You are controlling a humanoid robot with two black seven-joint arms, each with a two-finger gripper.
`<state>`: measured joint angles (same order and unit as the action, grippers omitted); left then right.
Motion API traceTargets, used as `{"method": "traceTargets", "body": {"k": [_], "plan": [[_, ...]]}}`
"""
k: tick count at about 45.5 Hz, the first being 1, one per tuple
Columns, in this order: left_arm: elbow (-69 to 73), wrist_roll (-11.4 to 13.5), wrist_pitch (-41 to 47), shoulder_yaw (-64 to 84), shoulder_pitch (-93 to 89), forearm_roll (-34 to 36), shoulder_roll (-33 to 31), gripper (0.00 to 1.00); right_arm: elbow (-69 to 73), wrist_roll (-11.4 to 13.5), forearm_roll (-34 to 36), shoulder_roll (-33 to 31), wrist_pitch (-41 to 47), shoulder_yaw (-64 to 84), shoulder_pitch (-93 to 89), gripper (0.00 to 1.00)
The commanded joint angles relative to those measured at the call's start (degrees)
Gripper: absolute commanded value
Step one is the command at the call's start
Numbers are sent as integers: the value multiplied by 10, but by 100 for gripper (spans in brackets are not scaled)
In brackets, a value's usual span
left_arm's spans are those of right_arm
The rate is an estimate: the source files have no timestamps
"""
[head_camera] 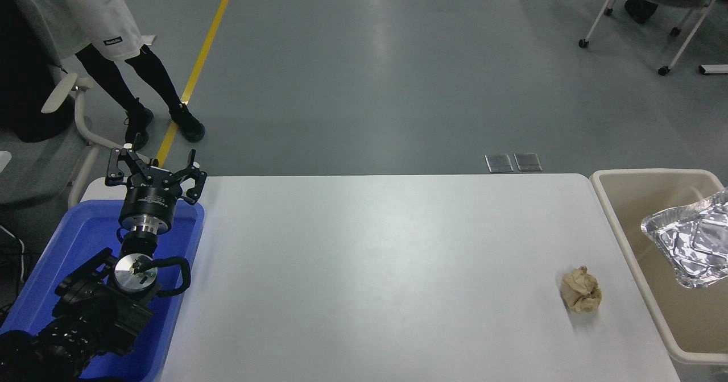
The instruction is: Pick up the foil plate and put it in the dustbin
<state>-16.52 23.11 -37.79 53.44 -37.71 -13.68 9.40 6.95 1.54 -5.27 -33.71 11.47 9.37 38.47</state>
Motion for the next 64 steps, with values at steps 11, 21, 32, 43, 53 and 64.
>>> {"method": "traceTargets", "body": {"k": [11, 21, 32, 43, 53, 64], "plan": [[0, 0, 0, 0, 0, 0, 0, 99, -2, -1, 2, 50, -169, -10, -12, 0], [0, 0, 0, 0, 0, 0, 0, 99, -3, 0, 2, 50, -170, -10, -14, 0], [0, 0, 0, 0, 0, 0, 0, 99, -3, -1, 1, 49, -170, -8, -19, 0], [0, 0, 0, 0, 0, 0, 0, 99, -3, -1, -6, 49, -171, -2, -29, 10], [0, 0, 0, 0, 0, 0, 0, 99, -6, -1, -5, 48, -206, -3, -32, 72], [0, 0, 0, 0, 0, 0, 0, 99, -5, -1, -4, 49, -211, -2, -29, 98]]}}
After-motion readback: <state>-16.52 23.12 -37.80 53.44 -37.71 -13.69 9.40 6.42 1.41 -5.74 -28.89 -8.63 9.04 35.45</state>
